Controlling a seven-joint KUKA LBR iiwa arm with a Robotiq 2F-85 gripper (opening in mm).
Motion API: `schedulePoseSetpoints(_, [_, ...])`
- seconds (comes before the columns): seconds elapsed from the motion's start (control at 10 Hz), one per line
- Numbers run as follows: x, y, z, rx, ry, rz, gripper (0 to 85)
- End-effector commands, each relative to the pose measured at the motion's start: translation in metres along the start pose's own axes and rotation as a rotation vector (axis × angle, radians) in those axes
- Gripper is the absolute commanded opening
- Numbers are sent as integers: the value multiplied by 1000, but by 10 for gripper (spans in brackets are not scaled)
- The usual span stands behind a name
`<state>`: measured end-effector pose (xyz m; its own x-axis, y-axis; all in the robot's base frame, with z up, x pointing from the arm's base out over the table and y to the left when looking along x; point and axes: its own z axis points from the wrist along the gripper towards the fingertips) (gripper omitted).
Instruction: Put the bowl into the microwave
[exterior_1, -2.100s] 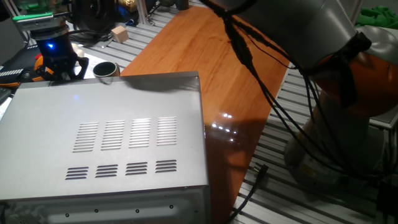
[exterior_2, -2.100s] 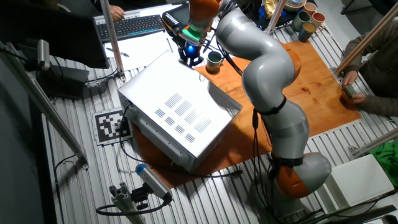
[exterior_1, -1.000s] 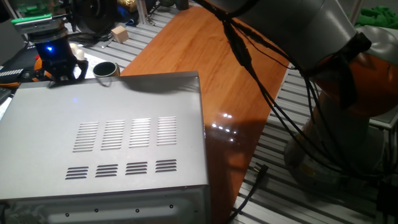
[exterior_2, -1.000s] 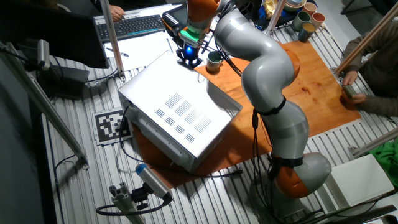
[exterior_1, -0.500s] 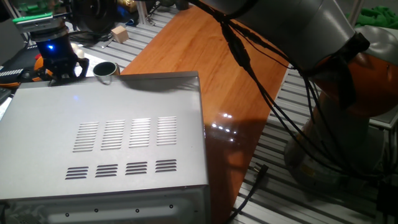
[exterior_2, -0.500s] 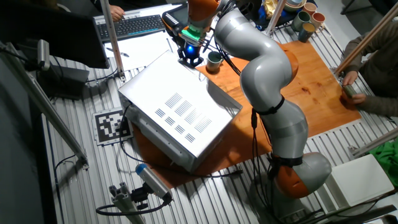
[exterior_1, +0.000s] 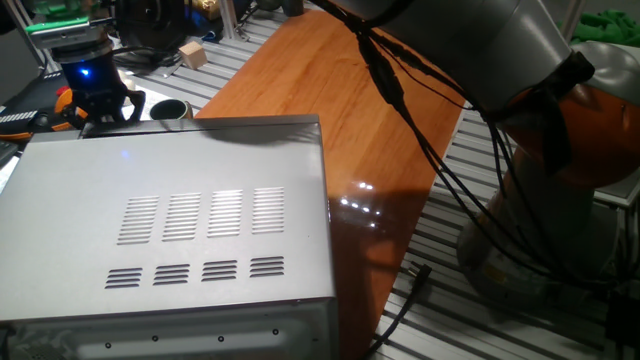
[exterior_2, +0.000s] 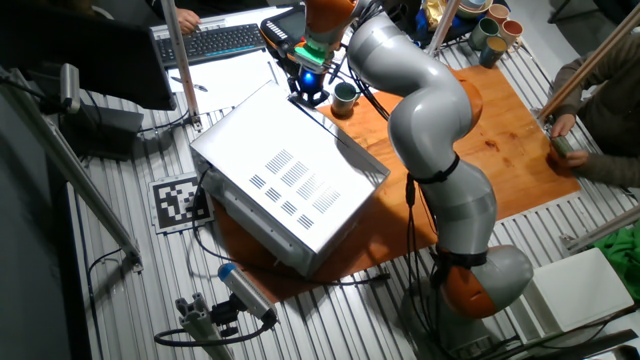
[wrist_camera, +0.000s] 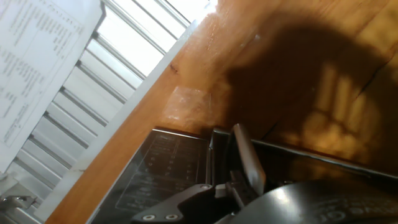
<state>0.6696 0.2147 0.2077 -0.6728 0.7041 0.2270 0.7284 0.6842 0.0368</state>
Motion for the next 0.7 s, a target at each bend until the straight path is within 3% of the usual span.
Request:
schedulePoseSetpoints(0.0, [0, 0, -2, -1, -9, -3, 0])
schedulePoseSetpoints(0.2, [-3, 0, -5, 10, -21, -12, 340])
schedulePoseSetpoints(0.6, [-10, 0, -5, 12, -49, -18, 340])
